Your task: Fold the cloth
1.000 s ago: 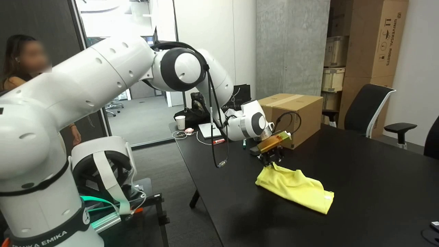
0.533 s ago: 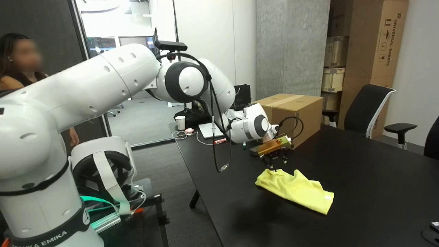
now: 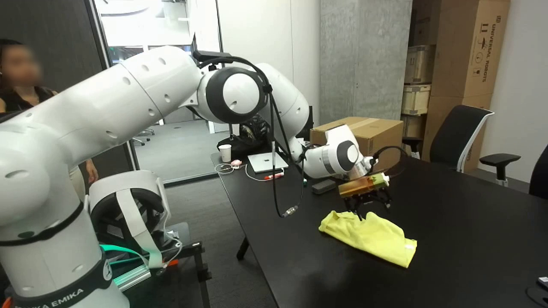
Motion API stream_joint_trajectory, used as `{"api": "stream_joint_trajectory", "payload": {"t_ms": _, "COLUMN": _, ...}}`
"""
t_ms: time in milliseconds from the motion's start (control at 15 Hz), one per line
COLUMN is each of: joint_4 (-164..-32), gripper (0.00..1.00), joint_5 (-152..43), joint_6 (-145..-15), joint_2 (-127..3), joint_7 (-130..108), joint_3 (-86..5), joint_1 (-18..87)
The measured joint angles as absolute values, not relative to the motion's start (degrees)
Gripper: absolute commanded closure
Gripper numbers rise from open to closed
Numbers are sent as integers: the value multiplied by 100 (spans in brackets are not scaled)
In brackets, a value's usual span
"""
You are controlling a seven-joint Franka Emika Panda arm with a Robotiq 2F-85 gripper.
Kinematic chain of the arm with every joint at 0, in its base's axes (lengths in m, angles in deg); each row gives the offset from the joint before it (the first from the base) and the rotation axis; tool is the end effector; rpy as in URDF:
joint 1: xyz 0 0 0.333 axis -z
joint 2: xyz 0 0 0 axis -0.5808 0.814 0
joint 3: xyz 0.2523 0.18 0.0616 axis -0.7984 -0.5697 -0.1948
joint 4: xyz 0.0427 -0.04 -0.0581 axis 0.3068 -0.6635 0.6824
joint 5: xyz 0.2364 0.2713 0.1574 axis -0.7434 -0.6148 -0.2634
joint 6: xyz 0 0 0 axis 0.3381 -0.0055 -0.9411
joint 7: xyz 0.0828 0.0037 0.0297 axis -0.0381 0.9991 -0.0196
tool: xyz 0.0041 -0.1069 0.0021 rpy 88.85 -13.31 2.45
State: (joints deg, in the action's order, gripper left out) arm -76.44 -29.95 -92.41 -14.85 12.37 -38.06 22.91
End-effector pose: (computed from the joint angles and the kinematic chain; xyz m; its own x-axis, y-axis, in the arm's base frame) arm 0.7502 0.1165 0.1013 0.6316 0.7747 -0.0310 0.7095 -0.5614 0.4260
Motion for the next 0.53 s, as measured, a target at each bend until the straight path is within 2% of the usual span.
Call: {"api": "stream_joint_trajectory", "payload": {"t_ms": 533, "joint_4": -9578, "gripper": 0, "joint_5": -3215, "joint_6": -8546, "joint_2": -3304, "joint_7": 395, "joint_3": -3569, "joint_1": 3093}}
